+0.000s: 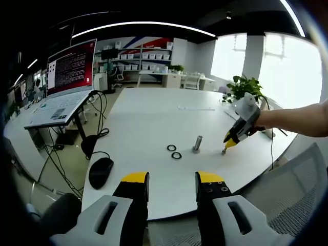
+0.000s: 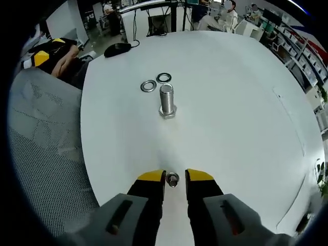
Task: Place the washer onto the threaded stud by aligning its center hole with the stud, sliding it down to the base, and recovering from edge contact or off-axis alignment until the washer reaches the visible bottom stop.
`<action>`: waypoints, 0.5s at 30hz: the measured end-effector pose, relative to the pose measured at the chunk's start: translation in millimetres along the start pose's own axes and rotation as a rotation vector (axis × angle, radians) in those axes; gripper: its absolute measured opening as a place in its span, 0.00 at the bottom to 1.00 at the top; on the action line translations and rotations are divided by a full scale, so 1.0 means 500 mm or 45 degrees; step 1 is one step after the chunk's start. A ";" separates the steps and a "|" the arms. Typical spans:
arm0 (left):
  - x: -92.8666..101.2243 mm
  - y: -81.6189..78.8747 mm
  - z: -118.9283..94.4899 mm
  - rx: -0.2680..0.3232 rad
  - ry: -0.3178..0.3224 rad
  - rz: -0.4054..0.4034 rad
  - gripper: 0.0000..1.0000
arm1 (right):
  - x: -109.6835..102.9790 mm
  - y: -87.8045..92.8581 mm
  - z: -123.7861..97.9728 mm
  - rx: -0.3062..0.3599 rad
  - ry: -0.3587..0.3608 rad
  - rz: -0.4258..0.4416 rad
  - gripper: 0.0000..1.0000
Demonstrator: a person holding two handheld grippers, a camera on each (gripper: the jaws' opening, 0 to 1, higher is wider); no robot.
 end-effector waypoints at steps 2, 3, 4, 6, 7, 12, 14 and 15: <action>0.003 -0.002 -0.001 0.001 0.001 0.000 0.34 | -0.003 -0.023 -0.011 0.044 0.004 -0.030 0.24; 0.000 -0.001 -0.001 0.002 0.001 0.000 0.34 | -0.005 -0.041 -0.019 0.093 0.014 -0.025 0.25; 0.000 -0.001 -0.001 0.002 0.001 -0.001 0.34 | -0.008 -0.055 -0.022 0.137 0.012 -0.016 0.26; -0.001 0.000 0.000 0.004 0.000 -0.002 0.34 | -0.014 -0.090 -0.021 0.232 -0.032 -0.009 0.26; 0.000 -0.001 -0.001 0.005 -0.001 -0.002 0.34 | -0.018 -0.104 -0.017 0.254 -0.050 -0.011 0.27; 0.000 -0.002 -0.001 0.006 0.000 -0.002 0.34 | -0.025 -0.157 0.025 0.271 -0.034 -0.065 0.28; 0.001 -0.002 -0.002 0.005 -0.001 -0.002 0.34 | -0.032 -0.168 0.048 0.266 -0.033 -0.080 0.28; 0.000 -0.001 -0.001 0.005 -0.001 -0.003 0.34 | -0.033 -0.171 0.058 0.260 -0.035 -0.082 0.28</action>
Point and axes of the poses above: the point that each gripper's makers call its tool centre point, and the gripper's own axes: z roughly forward along the fingers, x roughly to its right, y roughly out of its underside, the point moved 6 cm from there along -z, roughly backward along the fingers, and after that the axes turned 10 degrees about -y, right-handed, at the moved point
